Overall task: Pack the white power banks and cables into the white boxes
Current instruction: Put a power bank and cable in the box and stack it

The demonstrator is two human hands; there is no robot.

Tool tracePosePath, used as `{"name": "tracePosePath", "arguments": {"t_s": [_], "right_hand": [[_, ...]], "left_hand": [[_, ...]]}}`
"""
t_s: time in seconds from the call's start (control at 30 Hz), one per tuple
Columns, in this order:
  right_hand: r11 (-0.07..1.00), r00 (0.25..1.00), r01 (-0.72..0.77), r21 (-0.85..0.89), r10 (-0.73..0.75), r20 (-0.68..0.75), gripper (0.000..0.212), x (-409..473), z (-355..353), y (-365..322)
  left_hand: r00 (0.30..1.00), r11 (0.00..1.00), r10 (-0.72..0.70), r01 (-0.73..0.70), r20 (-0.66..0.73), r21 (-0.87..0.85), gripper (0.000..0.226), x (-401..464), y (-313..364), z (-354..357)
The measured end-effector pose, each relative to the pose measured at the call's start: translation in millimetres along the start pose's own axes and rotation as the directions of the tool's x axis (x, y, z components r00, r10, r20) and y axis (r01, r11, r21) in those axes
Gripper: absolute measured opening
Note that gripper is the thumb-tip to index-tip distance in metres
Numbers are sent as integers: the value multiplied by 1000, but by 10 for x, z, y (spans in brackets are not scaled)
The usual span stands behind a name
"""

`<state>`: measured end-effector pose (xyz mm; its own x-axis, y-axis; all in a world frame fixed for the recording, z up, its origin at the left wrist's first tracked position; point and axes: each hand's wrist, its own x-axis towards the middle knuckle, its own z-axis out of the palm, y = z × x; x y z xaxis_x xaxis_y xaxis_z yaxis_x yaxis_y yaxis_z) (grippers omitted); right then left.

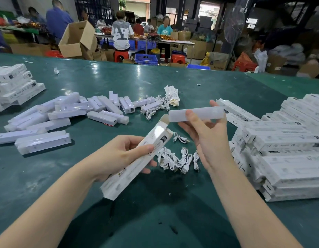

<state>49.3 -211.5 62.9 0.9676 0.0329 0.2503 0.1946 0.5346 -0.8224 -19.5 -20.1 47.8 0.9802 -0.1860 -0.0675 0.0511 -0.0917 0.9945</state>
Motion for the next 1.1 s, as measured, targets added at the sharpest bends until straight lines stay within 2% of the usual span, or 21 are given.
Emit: {"name": "tracePosePath", "arguments": {"t_s": [0.07, 0.1, 0.23, 0.33, 0.53, 0.7, 0.83, 1.0, 1.07, 1.1], "right_hand": [[999, 999, 39, -19, -39, 2, 79, 2, -23, -7], [997, 998, 61, -37, -60, 17, 80, 5, -34, -8], [989, 993, 105, -108, -98, 70, 59, 6, -44, 7], [985, 992, 109, -134, -99, 81, 50, 3, -44, 27], [961, 982, 147, -233, -115, 149, 49, 4, -59, 5], [876, 951, 201, -438, -68, 300, 56, -21, -65, 6], [874, 944, 181, -451, -25, 330, 55, -27, -66, 37], [872, 963, 158, -463, -32, 269, 27, -18, -31, 83], [834, 962, 162, -527, -14, 274, 11, -11, -22, 95], [808, 960, 163, -567, 4, 281, 18, -15, -17, 103]], "left_hand": [[1000, 1000, 14, -13, 15, -16, 30, -11, 4, -4], [1000, 1000, 18, -18, 17, -25, 29, -15, 10, -4], [999, 1000, 25, -25, 41, -1, 36, -32, 52, 1], [999, 999, 34, -35, 42, 19, 42, -37, 69, -11], [999, 1000, 22, -22, 26, -10, 37, -18, 56, -23], [999, 997, -2, -1, 42, 77, 37, -13, 56, -14], [999, 999, -5, 3, 41, 42, 38, -9, 64, -11], [1000, 999, -2, 1, 15, 35, 41, 18, 37, -43], [1000, 999, 5, -6, 15, 41, 44, 20, 30, -51], [1000, 999, 8, -9, 18, 41, 47, 18, 33, -52]]}}
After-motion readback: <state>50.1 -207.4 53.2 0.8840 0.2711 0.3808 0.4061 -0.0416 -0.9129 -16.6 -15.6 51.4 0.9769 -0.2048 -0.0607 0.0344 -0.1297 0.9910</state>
